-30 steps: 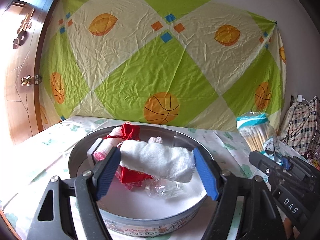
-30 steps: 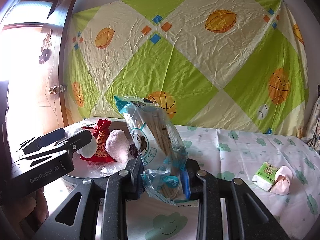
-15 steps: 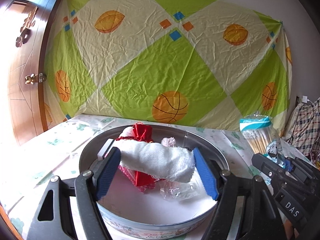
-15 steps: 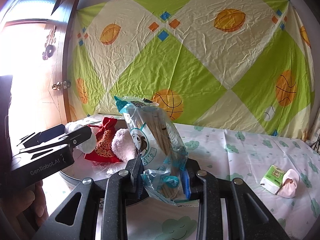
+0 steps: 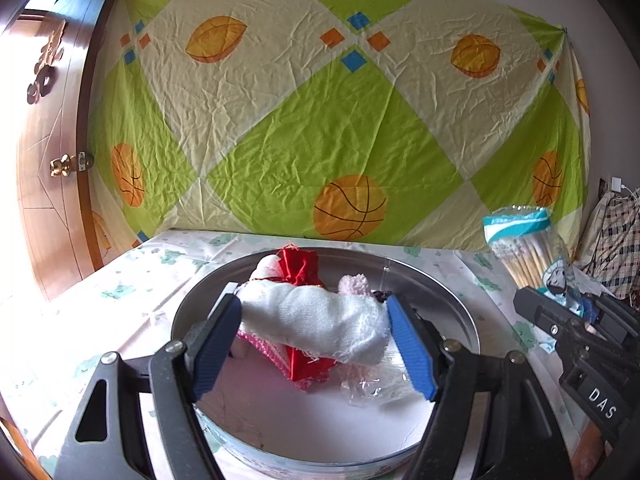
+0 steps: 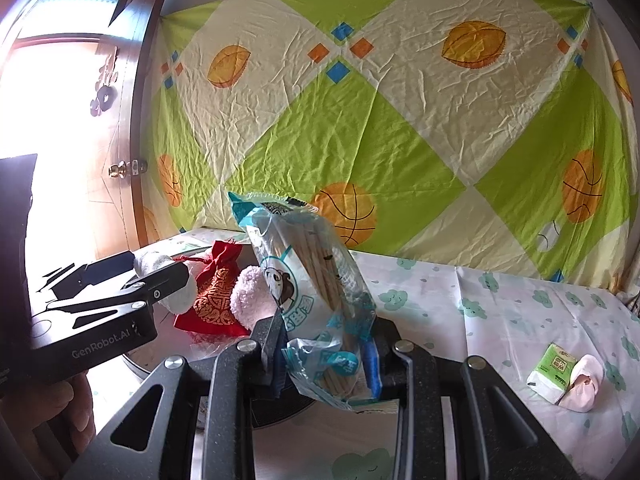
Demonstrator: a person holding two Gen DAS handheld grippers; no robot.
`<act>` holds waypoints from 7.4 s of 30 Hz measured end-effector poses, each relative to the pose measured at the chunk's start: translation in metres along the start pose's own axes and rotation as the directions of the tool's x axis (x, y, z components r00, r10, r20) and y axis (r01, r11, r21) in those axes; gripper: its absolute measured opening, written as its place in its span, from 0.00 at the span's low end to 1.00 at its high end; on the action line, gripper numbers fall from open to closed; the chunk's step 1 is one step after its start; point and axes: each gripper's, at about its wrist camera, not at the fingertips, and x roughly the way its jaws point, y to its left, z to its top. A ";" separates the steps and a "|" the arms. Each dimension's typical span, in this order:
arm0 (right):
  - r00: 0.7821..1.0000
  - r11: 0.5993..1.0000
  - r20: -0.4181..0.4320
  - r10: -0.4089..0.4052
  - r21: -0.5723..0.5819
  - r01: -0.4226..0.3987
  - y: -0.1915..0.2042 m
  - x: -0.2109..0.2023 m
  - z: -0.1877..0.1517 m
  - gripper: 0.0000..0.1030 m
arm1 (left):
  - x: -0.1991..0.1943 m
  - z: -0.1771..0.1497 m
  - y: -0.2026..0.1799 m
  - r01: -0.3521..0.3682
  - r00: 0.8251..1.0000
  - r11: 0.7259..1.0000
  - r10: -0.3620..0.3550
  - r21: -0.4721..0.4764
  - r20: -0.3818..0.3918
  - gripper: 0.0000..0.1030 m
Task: Organize soft objects
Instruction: 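Lower the cotton swab bag into the tin and open the right gripper, then grasp pale pink fabric item with right gripper while left gripper approaches green tissue pack, then grasp green tissue pack with left gripper while right gripper lifts pink item, then carry tissue pack over the tin with left gripper while right gripper holds pink item, then lower tissue pack into the tin with left gripper while right gripper carries pink item toward it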
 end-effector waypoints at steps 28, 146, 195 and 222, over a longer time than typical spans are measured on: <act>0.975 0.997 -0.210 0.073 0.004 -0.074 0.022 0.073 0.018 0.32 | 0.042 -0.002 0.010 -0.041 0.983 0.989 0.065 0.139 -0.172 0.73; 0.914 0.863 -0.093 -0.396 0.304 0.405 -0.228 -0.059 -0.034 0.20 | 0.067 -0.006 -0.224 0.358 0.925 0.926 -0.334 0.120 -0.180 0.48; 0.973 0.960 0.004 -0.229 0.166 0.225 -0.125 -0.040 -0.020 0.21 | 0.008 -0.010 -0.139 0.196 0.980 0.979 -0.198 0.058 0.026 0.48; 0.991 0.984 0.019 -0.130 0.123 0.127 -0.076 -0.035 -0.019 0.21 | -0.003 -0.009 -0.105 0.142 0.988 0.988 -0.145 0.052 0.047 0.48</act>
